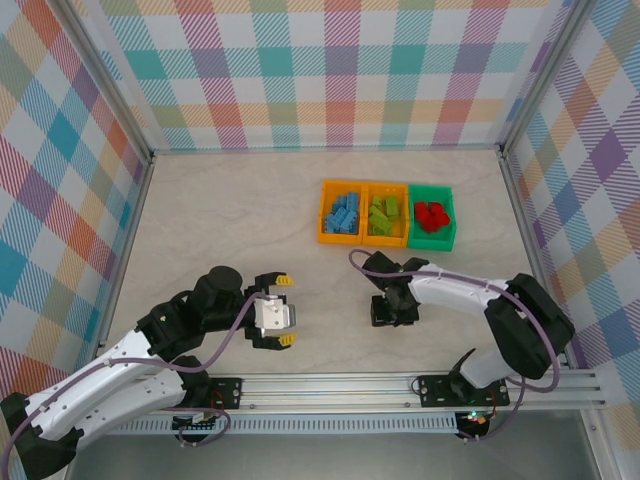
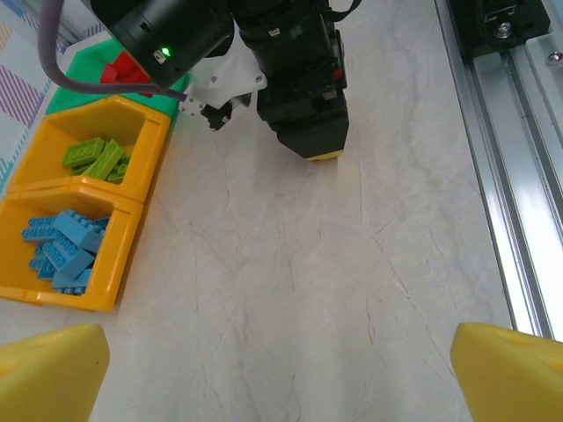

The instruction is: Sort the legos into containers by color

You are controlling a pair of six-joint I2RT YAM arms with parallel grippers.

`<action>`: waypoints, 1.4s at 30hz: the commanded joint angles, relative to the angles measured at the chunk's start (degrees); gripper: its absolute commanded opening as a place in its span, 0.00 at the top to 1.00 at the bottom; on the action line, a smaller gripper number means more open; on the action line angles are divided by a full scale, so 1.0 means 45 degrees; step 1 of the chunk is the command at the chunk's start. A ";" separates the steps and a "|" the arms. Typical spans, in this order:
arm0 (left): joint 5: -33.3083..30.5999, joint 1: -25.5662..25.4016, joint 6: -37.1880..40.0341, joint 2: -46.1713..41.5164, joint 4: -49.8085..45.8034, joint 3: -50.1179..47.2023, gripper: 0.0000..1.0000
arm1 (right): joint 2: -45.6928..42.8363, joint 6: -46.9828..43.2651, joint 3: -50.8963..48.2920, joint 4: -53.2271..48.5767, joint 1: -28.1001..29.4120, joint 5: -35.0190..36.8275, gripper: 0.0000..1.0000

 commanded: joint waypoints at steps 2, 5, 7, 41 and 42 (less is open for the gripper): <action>0.0532 0.0145 0.0346 -0.0247 -0.0139 -0.0095 0.00 | -0.1602 -0.0002 0.0528 0.0098 -0.0223 0.0727 0.56; 0.0593 0.0143 0.0384 -0.0374 -0.0023 -0.0177 0.00 | -0.2352 -0.0529 0.1049 0.0076 -0.1100 0.1545 0.56; 0.0579 0.0131 0.0462 -0.0396 -0.0025 -0.0197 0.00 | -0.2614 -0.1029 0.1502 0.0307 -0.2143 0.1770 0.56; -0.8179 0.0151 -0.9122 0.2001 0.1225 0.1573 0.00 | -0.0499 -0.2677 0.5181 0.2548 -0.8252 0.0736 0.11; -0.9596 0.0223 -0.9598 0.2310 0.1394 0.1444 0.00 | -0.1565 -0.2801 0.4017 0.3102 -0.8257 0.1142 0.08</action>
